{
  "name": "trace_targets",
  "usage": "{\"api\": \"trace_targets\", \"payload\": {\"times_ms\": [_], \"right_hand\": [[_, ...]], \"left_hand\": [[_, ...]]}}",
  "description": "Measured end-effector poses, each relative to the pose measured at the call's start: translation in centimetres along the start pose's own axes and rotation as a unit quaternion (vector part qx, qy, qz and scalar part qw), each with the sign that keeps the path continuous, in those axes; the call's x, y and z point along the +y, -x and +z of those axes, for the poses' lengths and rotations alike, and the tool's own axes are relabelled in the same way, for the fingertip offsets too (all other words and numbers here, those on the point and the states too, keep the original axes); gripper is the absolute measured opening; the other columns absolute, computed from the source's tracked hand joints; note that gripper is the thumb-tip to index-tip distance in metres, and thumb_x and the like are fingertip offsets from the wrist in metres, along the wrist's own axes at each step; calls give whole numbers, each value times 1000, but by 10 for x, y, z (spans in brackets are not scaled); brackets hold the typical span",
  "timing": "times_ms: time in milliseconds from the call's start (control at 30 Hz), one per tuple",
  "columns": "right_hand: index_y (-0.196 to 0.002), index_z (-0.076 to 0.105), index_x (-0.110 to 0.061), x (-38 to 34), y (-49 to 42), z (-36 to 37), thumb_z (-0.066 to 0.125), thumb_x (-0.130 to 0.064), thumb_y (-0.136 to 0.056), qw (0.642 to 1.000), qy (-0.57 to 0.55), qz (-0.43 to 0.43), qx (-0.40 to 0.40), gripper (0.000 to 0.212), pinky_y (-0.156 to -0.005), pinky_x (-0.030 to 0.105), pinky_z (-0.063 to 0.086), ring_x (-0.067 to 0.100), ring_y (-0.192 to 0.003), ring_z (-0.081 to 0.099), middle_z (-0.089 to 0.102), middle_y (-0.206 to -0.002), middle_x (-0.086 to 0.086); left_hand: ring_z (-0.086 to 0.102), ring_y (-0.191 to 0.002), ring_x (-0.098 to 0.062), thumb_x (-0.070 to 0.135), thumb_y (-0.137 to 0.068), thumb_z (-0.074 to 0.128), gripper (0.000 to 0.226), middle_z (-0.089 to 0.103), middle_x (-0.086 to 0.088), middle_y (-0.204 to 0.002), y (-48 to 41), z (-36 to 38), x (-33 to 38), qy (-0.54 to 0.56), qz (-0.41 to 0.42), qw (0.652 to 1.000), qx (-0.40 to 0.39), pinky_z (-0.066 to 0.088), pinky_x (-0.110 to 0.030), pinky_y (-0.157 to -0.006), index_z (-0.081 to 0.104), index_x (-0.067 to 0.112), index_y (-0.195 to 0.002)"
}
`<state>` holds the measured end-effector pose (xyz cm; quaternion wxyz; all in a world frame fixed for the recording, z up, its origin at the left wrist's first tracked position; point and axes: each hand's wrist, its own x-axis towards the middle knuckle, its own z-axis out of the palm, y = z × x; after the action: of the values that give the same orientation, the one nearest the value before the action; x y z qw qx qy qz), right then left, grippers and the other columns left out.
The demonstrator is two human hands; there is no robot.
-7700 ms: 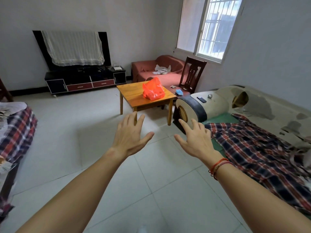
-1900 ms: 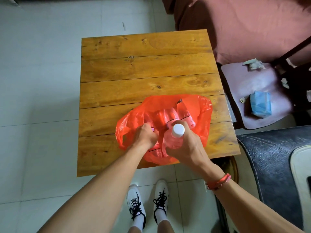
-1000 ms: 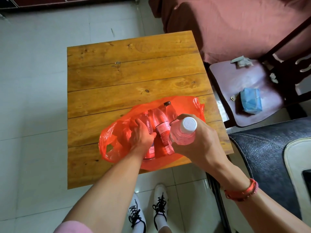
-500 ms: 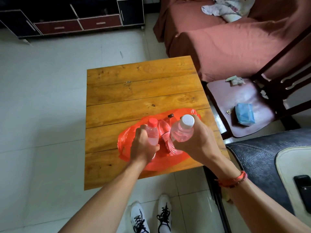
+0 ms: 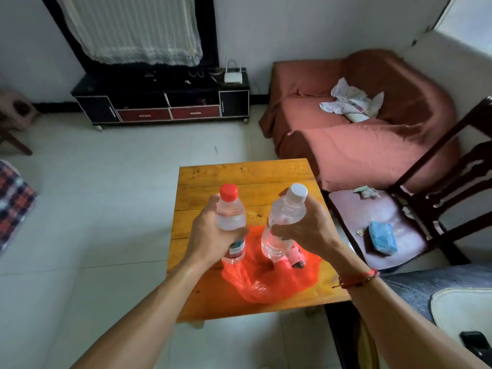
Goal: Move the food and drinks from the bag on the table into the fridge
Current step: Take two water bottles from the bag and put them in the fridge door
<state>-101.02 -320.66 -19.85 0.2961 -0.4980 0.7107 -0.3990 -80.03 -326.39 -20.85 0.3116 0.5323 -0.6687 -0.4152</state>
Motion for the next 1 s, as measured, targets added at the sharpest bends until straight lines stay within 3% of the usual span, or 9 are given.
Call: {"api": "trace_targets", "payload": {"times_ms": [167, 300, 433, 533, 733, 1000], "right_hand": [[-96, 66, -30, -60, -2, -11, 88, -12, -55, 999, -30, -27, -12, 49, -60, 22, 57, 20, -86, 70, 71, -91, -3], [-92, 65, -26, -115, -4, -21, 89, -11, -51, 996, -46, -75, 3, 50, -59, 35, 61, 24, -84, 70, 71, -88, 1], [-92, 69, -24, -172, -6, -31, 89, -11, -51, 993, -55, -105, 11, 47, -53, 33, 61, 18, -78, 72, 73, -85, -1], [-91, 71, -25, -208, -9, -42, 87, -11, -55, 991, -56, -125, 9, 42, -57, 40, 63, 18, -74, 74, 74, -82, -2], [-92, 68, -32, -262, -11, -57, 86, -28, -56, 982, -39, -182, 25, 41, -76, 40, 63, 9, -76, 73, 75, -83, -11], [-93, 71, -38, -303, -11, -51, 85, -35, -48, 975, -91, -203, -8, 48, -85, 46, 61, 18, -84, 75, 78, -87, -6]], "left_hand": [[66, -95, -12, 22, -69, 87, 56, 69, 9, -103, 3, -56, 44, 45, 26, 999, 5, 55, -29, -79, 56, 28, -116], [66, -94, -11, 25, -69, 87, 55, 68, 10, -102, 5, -100, 78, 58, 63, 996, 17, 58, -35, -79, 56, 37, -113], [68, -96, -17, 22, -69, 87, 56, 70, 8, -104, 2, -139, 111, 77, 91, 992, 35, 59, -47, -84, 56, 39, -113], [69, -95, -16, 19, -70, 86, 53, 71, 9, -101, 1, -167, 139, 79, 123, 988, 51, 59, -44, -84, 58, 39, -111], [71, -89, -13, 12, -72, 85, 45, 73, 6, -94, 10, -212, 183, 80, 174, 979, 71, 58, -35, -77, 61, 33, -104], [71, -95, -14, 14, -72, 85, 49, 73, 4, -102, 24, -240, 201, 79, 199, 973, 92, 57, -40, -83, 60, 29, -112]]}}
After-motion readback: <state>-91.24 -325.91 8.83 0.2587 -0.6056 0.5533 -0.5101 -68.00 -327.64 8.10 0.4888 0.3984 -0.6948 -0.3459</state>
